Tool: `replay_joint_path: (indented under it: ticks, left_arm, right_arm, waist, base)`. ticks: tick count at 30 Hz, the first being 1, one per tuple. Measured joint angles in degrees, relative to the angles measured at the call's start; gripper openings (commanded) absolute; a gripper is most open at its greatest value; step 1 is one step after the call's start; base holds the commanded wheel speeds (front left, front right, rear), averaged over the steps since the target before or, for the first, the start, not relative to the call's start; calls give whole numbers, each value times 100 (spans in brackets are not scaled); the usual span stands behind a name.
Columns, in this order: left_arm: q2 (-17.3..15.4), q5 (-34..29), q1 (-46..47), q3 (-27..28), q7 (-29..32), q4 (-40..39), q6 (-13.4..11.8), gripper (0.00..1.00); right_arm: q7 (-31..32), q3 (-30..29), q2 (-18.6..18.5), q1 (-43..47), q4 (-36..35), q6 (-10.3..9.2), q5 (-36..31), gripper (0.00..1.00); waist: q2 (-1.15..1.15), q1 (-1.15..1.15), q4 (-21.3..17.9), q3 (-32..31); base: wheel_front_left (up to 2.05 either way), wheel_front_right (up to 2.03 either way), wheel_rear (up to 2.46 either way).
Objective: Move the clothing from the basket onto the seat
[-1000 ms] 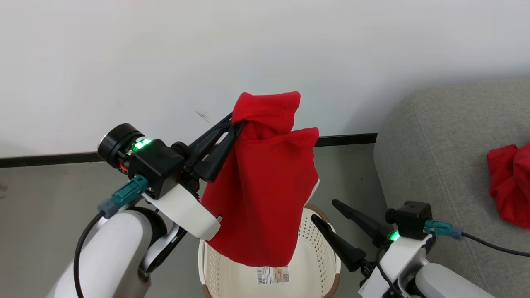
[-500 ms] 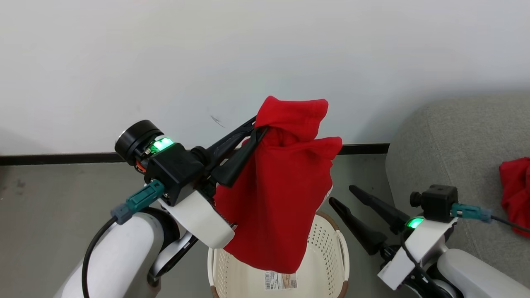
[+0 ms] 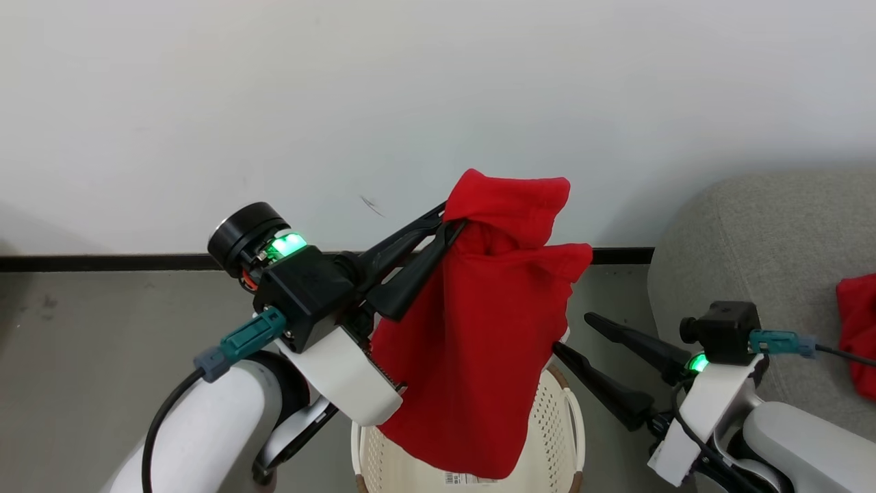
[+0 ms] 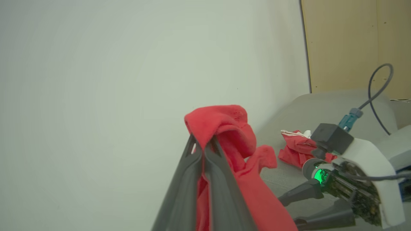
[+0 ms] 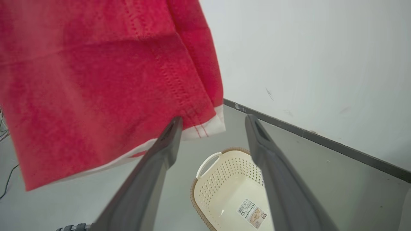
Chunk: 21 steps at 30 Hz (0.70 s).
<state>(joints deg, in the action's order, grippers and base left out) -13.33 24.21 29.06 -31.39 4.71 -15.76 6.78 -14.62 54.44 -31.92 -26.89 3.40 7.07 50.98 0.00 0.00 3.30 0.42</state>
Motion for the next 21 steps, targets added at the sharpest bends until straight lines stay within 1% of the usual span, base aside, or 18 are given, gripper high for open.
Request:
replay_joint_path:
  ticks: [8,13,14,16,19,21]
  left_arm:
    - [18,48,-1,-73,45,-104,0,0]
    - [25,54,-1,-94,78,-151,0,0]
    - [31,78,-1,-104,78,-166,0,0]
    - [37,90,-1,-116,86,-177,0,0]
    - [49,92,-1,-132,112,-190,0,0]
    - [53,98,-1,-144,129,-196,0,0]
  right_arm:
    - [170,801,-435,-748,-274,0,-185,100]
    - [347,1343,-524,-1321,-348,1,-445,100]
    - [387,1570,-552,-1532,-347,1,-568,100]
    - [387,1788,-524,-1702,-347,1,-652,100]
    - [385,2128,-383,-1954,-342,1,-849,100]
    - [368,2176,-241,-2069,-326,1,-954,100]
  waist:
    - [0,0,56,-4]
    - [0,0,79,5]
    - [0,0,88,11]
    - [0,0,98,19]
    - [0,0,111,36]
    - [0,0,118,51]
  base:
    - [0,0,0]
    - [0,0,0]
    - [0,0,0]
    - [0,0,0]
    - [0,0,0]
    - [0,0,0]
